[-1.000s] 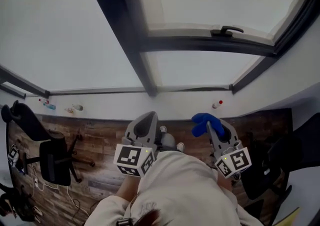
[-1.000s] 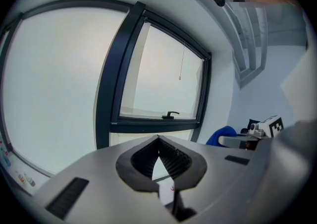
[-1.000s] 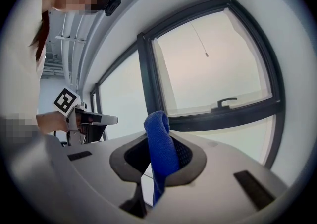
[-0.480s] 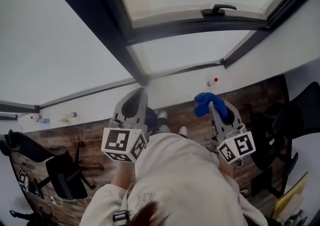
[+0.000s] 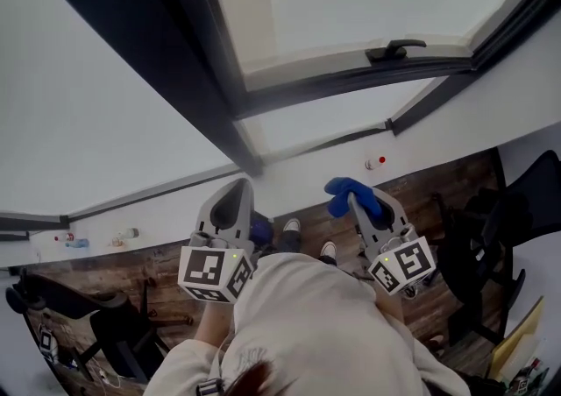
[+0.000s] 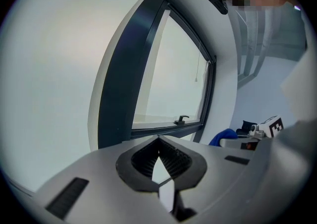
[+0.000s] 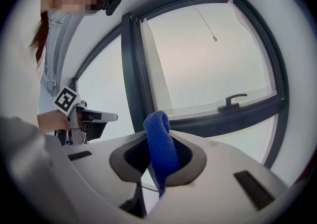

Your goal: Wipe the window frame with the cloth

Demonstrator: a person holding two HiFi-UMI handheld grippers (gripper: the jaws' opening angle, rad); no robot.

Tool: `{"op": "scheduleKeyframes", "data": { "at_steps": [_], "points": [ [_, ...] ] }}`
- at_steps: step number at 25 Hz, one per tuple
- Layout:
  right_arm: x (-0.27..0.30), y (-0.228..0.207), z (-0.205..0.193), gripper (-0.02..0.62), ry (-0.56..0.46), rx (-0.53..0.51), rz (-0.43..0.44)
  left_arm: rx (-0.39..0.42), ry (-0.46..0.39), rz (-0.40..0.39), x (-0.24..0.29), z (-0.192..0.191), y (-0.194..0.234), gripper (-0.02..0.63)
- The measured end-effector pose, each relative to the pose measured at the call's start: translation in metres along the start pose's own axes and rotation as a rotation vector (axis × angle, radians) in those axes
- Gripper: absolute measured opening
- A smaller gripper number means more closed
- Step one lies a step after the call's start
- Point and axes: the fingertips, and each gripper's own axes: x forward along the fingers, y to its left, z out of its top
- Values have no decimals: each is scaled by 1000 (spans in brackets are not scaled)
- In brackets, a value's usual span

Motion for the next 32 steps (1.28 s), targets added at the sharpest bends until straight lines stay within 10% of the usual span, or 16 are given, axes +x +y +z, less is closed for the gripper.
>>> {"op": "scheduleKeyframes", "data": {
  "at_steps": [12,32],
  "points": [
    [140,26,38,51,1,-208,108,-36,100,-166,20,-26,-14,5],
    [300,24,-9,51,259,-347,150,-76,64,-61,16,-21,11,6]
  ]
}}
